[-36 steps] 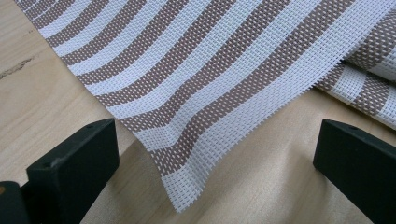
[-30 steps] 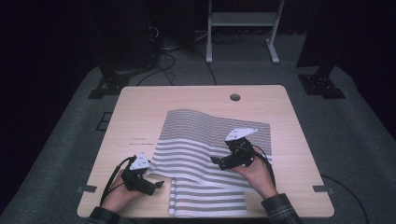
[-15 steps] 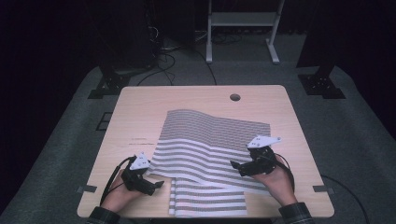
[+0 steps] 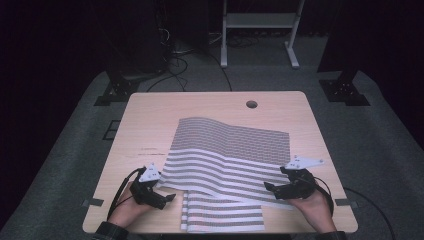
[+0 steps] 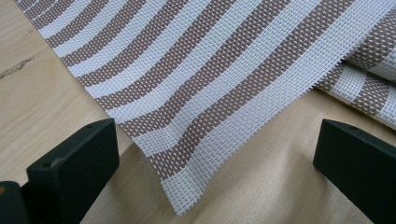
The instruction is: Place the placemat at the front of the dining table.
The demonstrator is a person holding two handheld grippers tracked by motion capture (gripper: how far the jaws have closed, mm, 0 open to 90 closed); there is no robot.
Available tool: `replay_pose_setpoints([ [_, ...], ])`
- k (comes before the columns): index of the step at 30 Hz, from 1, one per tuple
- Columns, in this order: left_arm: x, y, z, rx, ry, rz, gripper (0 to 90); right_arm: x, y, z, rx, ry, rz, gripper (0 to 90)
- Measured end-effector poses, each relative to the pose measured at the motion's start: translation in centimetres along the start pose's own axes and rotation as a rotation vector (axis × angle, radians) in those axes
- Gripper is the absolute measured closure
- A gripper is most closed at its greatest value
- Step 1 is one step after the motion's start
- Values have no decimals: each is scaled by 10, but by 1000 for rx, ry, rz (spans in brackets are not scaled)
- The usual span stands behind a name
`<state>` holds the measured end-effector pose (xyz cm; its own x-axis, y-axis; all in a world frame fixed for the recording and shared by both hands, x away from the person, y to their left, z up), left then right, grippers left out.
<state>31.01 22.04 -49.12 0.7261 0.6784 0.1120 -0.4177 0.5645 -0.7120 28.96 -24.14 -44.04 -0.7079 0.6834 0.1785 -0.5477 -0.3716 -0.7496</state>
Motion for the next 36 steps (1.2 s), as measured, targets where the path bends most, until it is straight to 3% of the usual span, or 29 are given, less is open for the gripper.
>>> replay_pose_setpoints([
  [17, 0, 0, 0, 0, 0, 0, 0, -2, 53, 17, 90, 54, -60, 204],
  [27, 0, 0, 0, 0, 0, 0, 0, 1, 63, 11, 145, 55, -56, 219],
  [31, 0, 0, 0, -1, 0, 1, 0, 5, 64, 10, 152, 92, -3, 300],
  [36, 0, 0, 0, 0, 0, -1, 0, 4, 64, 12, 141, 88, 3, 472],
])
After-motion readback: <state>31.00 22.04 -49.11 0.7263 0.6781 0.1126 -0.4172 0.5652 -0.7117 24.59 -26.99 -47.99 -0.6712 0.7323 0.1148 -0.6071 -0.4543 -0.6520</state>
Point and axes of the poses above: each handheld gripper's, and its own axes: z roughly backward along the jaws, y roughly out of its underside, x roughly to its left, the point moved 1 cm from there along -z, roughly forward along the jaws, and after that the axes turned 8 degrees about -y, right-handed, at the moved point
